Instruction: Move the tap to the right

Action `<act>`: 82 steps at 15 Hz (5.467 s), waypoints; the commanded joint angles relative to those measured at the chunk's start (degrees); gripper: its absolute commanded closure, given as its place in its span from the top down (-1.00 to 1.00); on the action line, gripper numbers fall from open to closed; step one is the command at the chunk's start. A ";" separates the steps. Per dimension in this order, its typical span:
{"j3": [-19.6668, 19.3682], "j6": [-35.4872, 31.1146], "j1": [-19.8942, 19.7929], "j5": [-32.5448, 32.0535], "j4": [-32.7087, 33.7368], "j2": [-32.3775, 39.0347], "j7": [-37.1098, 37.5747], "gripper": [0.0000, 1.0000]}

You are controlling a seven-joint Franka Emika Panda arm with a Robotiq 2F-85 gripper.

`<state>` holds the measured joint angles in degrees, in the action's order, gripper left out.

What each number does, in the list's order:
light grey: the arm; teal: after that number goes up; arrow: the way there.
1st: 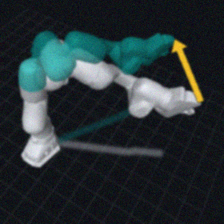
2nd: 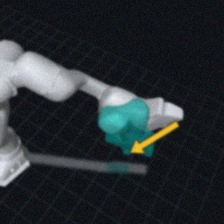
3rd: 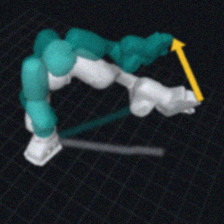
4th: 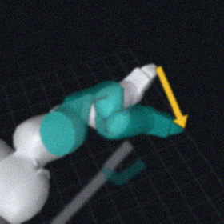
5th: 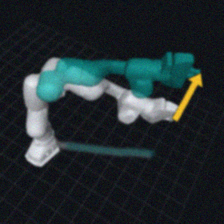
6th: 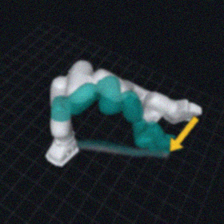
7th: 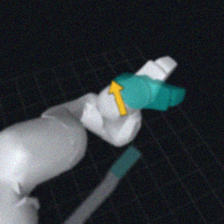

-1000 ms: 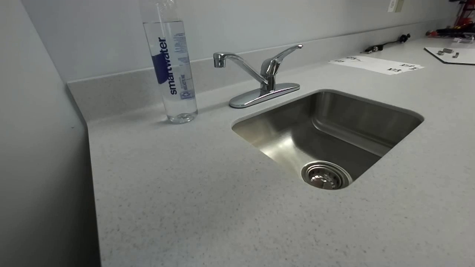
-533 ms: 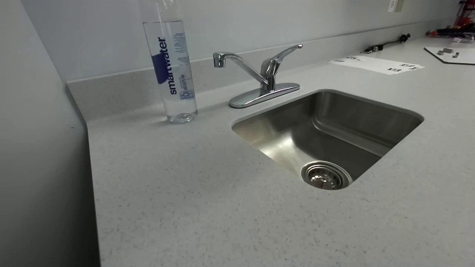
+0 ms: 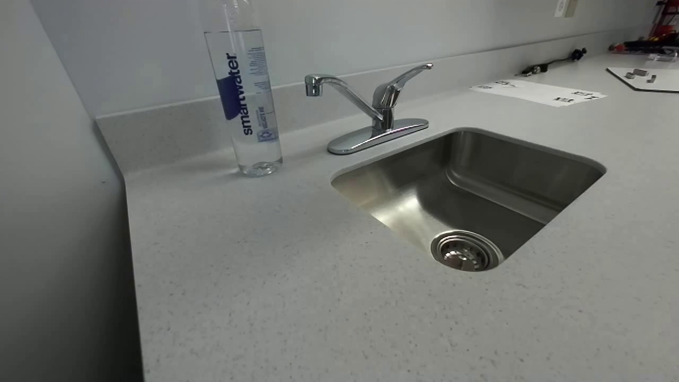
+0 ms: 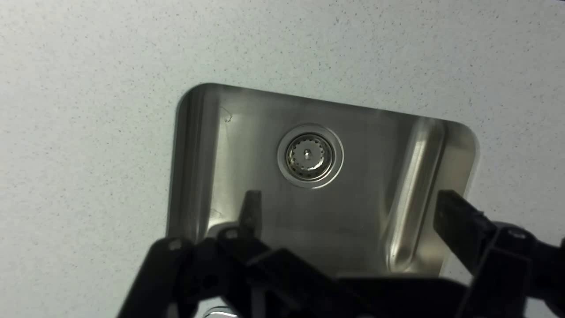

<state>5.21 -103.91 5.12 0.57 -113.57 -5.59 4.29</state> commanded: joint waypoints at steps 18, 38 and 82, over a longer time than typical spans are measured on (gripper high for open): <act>0.14 -16.11 0.32 0.20 13.55 14.59 -1.43 1.00; 0.39 -30.76 4.56 -3.78 22.43 27.88 0.86 1.00; 5.94 -25.84 4.40 3.90 26.34 36.42 -7.84 1.00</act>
<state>10.03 -133.34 11.11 1.74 -80.86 35.35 -2.02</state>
